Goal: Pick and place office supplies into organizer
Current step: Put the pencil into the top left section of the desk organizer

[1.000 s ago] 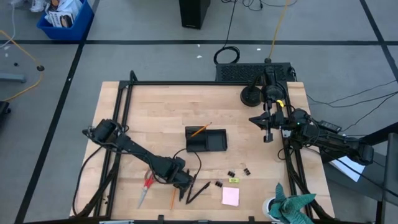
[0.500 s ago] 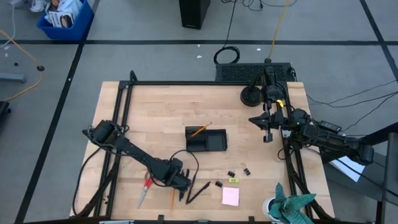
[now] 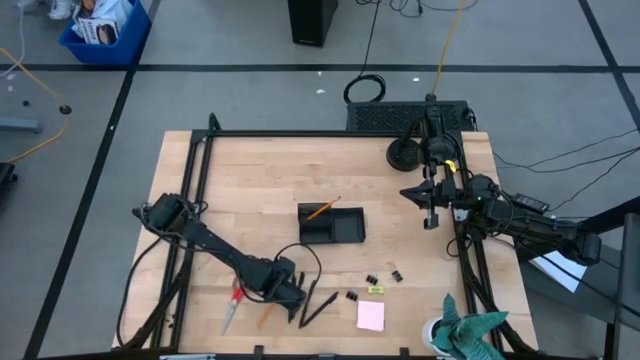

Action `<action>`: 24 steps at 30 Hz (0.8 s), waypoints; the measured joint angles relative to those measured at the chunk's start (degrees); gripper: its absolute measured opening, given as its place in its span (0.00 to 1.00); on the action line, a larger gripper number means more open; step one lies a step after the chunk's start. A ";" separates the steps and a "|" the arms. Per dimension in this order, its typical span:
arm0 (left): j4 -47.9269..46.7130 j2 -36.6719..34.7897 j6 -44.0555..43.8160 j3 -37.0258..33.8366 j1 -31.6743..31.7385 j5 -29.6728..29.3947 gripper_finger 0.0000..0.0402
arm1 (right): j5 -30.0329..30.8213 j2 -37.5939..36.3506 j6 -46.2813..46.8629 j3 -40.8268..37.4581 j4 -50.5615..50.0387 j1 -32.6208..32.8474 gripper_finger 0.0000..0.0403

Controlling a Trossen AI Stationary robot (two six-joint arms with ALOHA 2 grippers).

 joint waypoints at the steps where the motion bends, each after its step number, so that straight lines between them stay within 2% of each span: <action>1: 0.12 0.00 0.53 0.00 -0.03 -0.54 0.03 | 0.00 0.00 0.00 0.00 0.00 0.00 0.00; 9: 0.65 -2.12 4.63 -0.66 -0.90 -10.10 0.05 | -0.01 0.00 0.02 -0.01 -0.02 0.00 0.00; 10: 0.78 -3.34 5.07 -0.71 -1.03 -12.12 0.04 | -0.01 0.00 0.01 -0.01 0.00 0.00 0.00; 12: 0.44 -4.90 7.30 -1.04 -0.82 -20.92 0.03 | 0.01 0.03 0.02 0.00 -0.01 0.00 0.00; 15: 0.54 -9.40 11.29 -0.92 0.02 -30.64 0.02 | 0.03 0.07 0.02 0.01 0.00 0.00 0.00; 18: 0.81 -13.32 15.41 -0.71 0.03 -33.48 0.03 | 0.01 0.09 0.02 -0.01 0.00 0.00 0.00; 21: 2.75 -16.41 23.67 -0.92 1.40 -39.94 0.04 | 0.01 0.09 0.04 0.00 -0.02 0.00 0.00; 24: 8.08 -19.86 37.27 -0.68 2.18 -45.58 0.03 | 0.01 0.09 0.04 0.00 -0.02 0.00 0.00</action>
